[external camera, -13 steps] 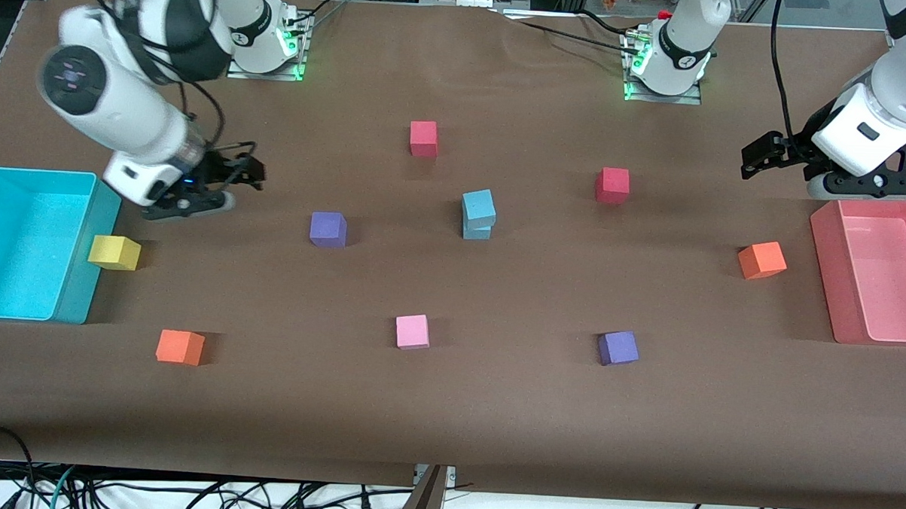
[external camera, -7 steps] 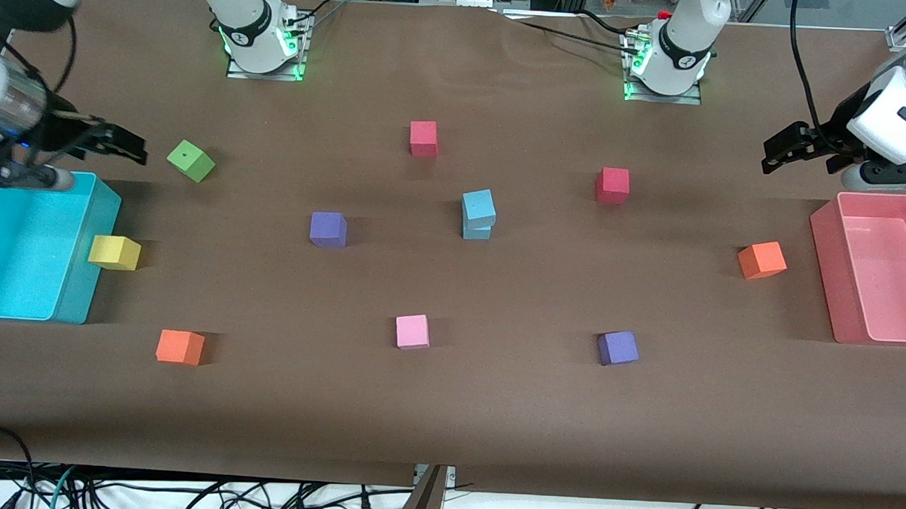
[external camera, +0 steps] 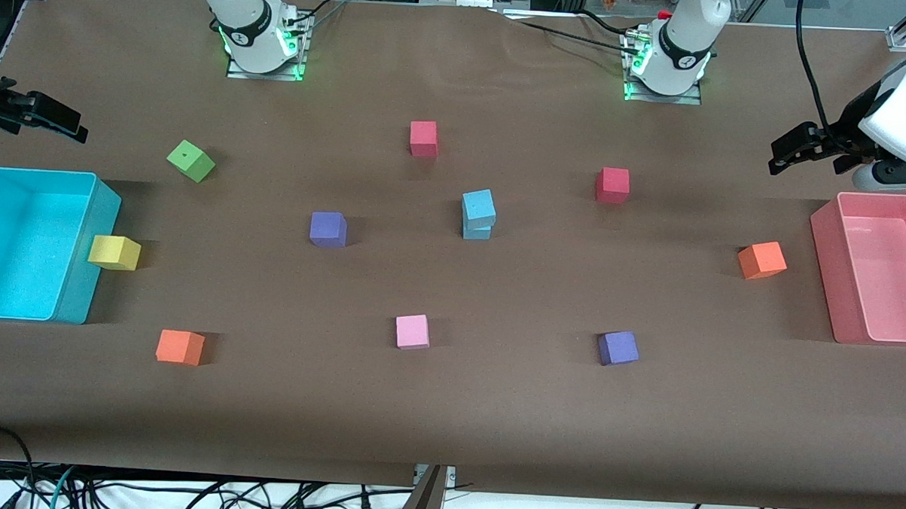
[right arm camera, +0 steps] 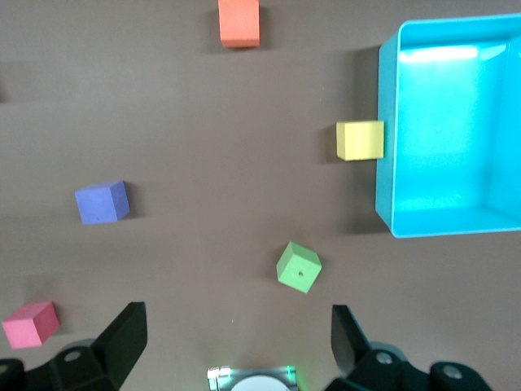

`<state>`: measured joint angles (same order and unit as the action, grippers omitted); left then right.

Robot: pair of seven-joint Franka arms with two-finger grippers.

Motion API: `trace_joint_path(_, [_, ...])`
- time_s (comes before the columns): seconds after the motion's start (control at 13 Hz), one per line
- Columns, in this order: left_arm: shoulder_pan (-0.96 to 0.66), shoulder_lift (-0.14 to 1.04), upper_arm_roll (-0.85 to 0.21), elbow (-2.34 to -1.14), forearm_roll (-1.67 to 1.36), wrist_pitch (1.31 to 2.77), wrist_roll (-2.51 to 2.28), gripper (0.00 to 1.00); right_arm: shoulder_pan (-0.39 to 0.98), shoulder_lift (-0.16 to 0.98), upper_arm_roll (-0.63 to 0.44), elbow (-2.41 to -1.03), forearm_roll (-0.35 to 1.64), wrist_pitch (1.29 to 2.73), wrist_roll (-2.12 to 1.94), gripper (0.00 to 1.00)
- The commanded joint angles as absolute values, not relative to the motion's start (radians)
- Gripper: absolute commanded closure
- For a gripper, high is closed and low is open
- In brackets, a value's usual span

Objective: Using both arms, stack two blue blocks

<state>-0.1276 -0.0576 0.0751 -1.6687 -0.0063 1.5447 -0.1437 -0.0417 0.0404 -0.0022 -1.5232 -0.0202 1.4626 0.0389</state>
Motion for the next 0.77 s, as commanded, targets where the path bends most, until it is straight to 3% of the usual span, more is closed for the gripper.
trace_joint_path(0.0, [-0.12, -0.048, 0.066, -1.637, 0.002, 1.525, -0.129, 0.0, -0.051, 0.038, 0.006, -1.548, -0.031, 1.531, 0.038, 0.0])
trace_joint_path(0.69, [-0.12, -0.049, 0.067, -1.631, 0.002, 1.523, -0.123, 0.0, -0.041, 0.063, 0.008, -1.546, -0.029, 1.583, 0.043, 0.0])
